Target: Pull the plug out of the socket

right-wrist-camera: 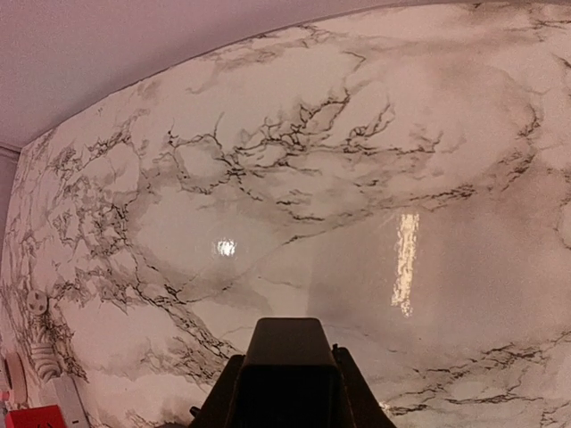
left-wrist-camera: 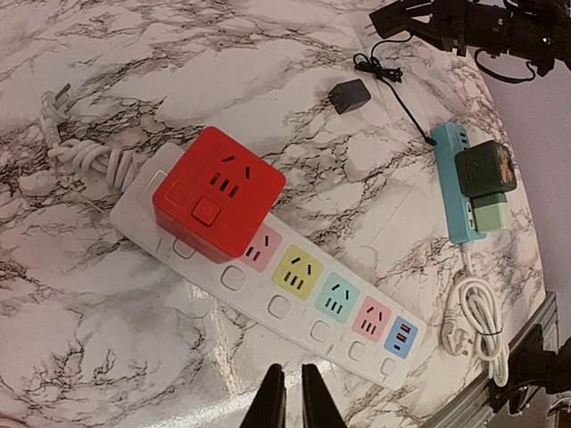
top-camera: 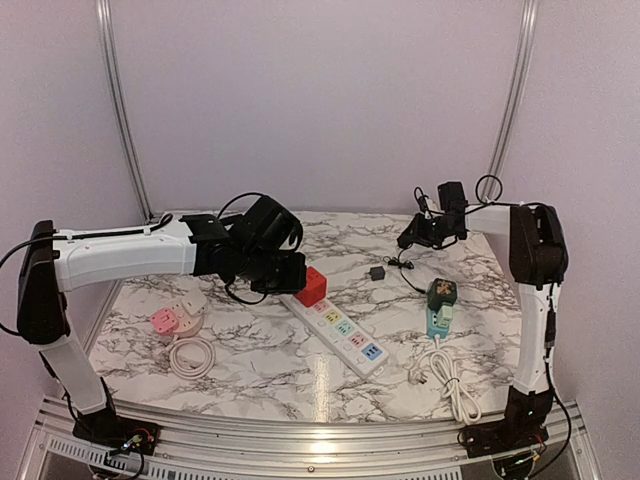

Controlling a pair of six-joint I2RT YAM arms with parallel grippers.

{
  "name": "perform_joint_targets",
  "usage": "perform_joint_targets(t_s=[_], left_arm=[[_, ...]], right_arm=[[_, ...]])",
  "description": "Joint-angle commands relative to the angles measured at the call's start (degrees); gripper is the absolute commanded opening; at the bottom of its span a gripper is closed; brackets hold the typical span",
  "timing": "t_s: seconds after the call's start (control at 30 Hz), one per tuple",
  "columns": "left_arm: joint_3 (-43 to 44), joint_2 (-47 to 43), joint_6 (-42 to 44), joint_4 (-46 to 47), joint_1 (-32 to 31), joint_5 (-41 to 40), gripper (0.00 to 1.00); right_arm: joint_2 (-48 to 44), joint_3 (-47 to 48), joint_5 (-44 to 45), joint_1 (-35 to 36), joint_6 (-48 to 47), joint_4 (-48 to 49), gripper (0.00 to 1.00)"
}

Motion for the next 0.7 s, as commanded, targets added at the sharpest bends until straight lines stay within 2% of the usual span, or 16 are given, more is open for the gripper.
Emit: perform_joint_targets(t_s=[0.0, 0.1, 0.4, 0.67], left_arm=[[-0.8, -1.6, -0.4, 0.1, 0.0, -0.7, 0.10], [-1.1, -1.4, -0.5, 0.3, 0.0, -0.6, 0.10], [-1.6, -1.2, -1.0, 0.9, 0.0, -0.3, 0.10], [-2.0, -1.3, -1.1, 1.3, 0.0, -0.3, 0.10]], right_arm=[[0.8, -0.9, -4.7, -1.9, 2.1, 4.1, 0.22], [1.0, -2.3, -4.9, -2.9, 2.1, 4.8, 0.31], [1.3, -3.9, -4.6, -4.0, 1.9, 4.7, 0.42], [-1.8, -4.8, 2.0, -4.1, 1.2, 1.0, 0.54]])
